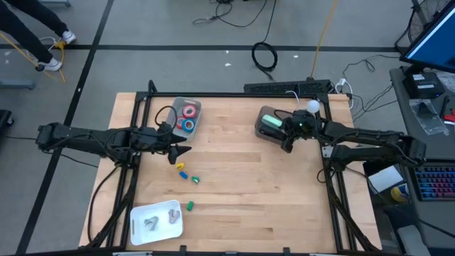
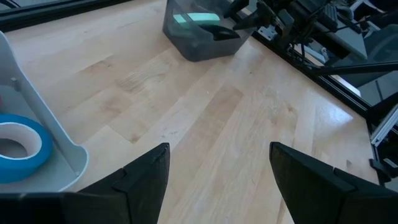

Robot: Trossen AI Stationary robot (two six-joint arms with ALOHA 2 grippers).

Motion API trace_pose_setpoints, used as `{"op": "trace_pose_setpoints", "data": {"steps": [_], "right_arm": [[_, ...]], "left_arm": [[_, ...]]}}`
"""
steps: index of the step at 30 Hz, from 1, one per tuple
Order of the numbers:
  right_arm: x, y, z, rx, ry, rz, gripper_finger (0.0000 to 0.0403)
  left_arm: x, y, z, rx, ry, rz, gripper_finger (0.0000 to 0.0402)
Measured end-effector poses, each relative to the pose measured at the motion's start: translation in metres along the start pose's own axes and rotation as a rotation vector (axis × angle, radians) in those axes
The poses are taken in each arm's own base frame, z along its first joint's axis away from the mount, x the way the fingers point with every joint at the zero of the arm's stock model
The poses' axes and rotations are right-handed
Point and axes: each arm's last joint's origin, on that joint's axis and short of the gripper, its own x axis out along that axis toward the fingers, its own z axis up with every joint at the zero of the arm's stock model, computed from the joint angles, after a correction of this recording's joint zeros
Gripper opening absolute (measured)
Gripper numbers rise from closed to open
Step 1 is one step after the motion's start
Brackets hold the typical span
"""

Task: Pick and place Stapler, Stapler remover, tape
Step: Put the yellow stapler into the black bin

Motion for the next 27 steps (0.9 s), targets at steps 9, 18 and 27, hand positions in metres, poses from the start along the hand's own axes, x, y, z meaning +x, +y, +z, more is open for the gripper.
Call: {"op": "trace_pose_setpoints", "data": {"steps": [9,18,27], "right_arm": [[0.0,0.0,0.004,0.025,-0.041,-0.003,0.0172],[-0.029,0.002,0.03,0.221,-0.365,0.173,0.0115],[-0.057,0.021,0.018,0.277,-0.32,0.316,0.0006]], "left_arm": [[0.0,0.0,0.0,0.0,0.0,0.0,0.0278],[0.0,0.0,0.0,-0.004,0.0,0.0,0.0278],[0.0,0.0,0.0,-0.006,-0.004,-0.002,0.0278]]}}
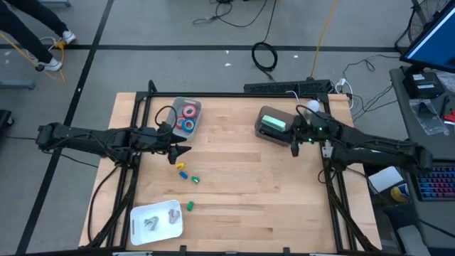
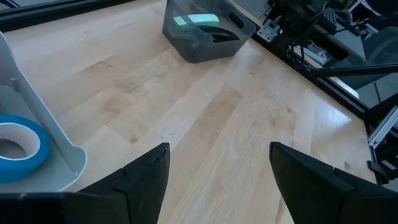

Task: Pick and place Stapler, Stapler remover, tape
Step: Put the yellow stapler into the black bin

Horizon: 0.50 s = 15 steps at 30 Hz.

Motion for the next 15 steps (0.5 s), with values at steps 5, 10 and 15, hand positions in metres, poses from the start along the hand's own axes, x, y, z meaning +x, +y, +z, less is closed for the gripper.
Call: {"op": "trace_pose_setpoints", "data": {"steps": [5,10,15], "right_arm": [[-0.012,0.012,-0.003,-0.005,-0.019,0.0,0.0005],[-0.025,0.018,-0.008,-0.024,-0.027,0.001,0.0002],[-0.039,0.02,-0.014,-0.028,-0.028,0.005,0.0001]], "left_arm": [[0.0,0.0,0.0,-0.004,-0.004,-0.002,0.0278],[0.0,-0.003,0.004,-0.066,-0.038,-0.027,0.0278],[-0.001,-0.007,0.009,-0.092,-0.074,-0.091,0.0278]]}}
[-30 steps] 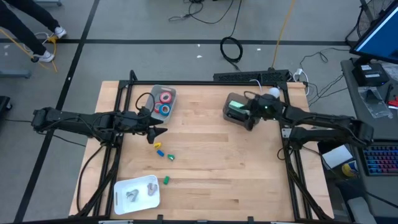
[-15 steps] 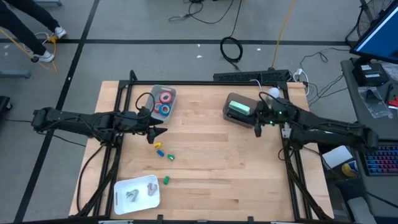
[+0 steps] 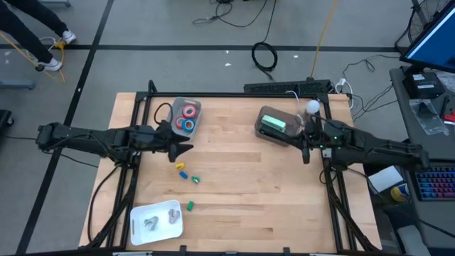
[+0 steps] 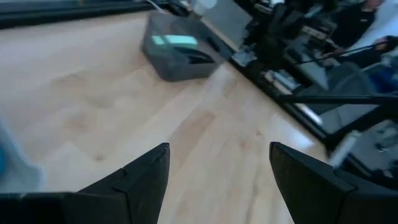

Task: Pick and place Stapler, Stapler remover, tape
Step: Put the yellow stapler into the black bin

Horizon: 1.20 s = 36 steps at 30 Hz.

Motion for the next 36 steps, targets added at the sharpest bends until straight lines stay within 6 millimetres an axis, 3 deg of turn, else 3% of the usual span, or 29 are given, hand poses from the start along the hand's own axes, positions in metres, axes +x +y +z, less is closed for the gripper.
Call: {"op": "trace_pose_setpoints", "data": {"steps": [7,10,22,31,36], "right_arm": [[-0.017,0.0,-0.005,-0.027,-0.029,0.016,0.0001],[-0.023,0.0,-0.006,-0.031,-0.047,0.004,0.0001],[-0.037,-0.004,-0.016,-0.029,-0.097,-0.021,0.0],[-0.02,-0.012,-0.038,0.035,-0.176,0.01,0.0],[-0.013,-0.014,-0.046,0.05,-0.192,0.017,0.0]], "left_arm": [[-0.001,-0.007,-0.004,-0.036,0.128,-0.18,0.0278],[0.0,-0.007,-0.011,-0.062,0.194,-0.162,0.0278],[0.022,0.009,-0.05,-0.119,0.544,0.11,0.0278],[0.022,0.017,-0.051,-0.016,0.73,0.499,0.0278],[0.03,0.021,-0.052,0.018,0.782,0.561,0.0278]]}}
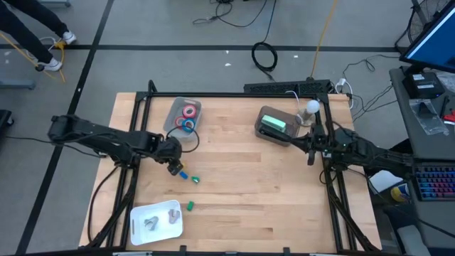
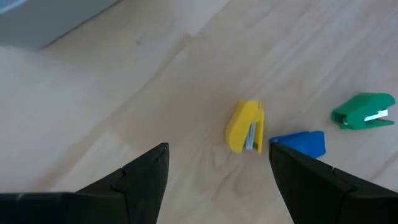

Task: Pick and place Stapler, Stapler remover, tape
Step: Put the yellow stapler into the black bin

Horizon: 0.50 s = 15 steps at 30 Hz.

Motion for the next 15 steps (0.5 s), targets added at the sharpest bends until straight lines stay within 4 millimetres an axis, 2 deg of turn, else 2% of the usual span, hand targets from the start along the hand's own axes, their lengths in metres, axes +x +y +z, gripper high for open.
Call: {"op": "trace_pose_setpoints", "data": {"steps": [5,15], "right_arm": [[0.0009,-0.0006,-0.0016,0.0,0.001,-0.001,0.0],[0.0009,-0.0006,-0.0016,0.004,0.001,-0.001,0.0]], "left_arm": [[0.0068,-0.0032,0.0057,0.022,0.016,-0.029,0.0278],[0.0077,-0.0068,0.0092,0.047,-0.012,-0.063,0.0278]]}}
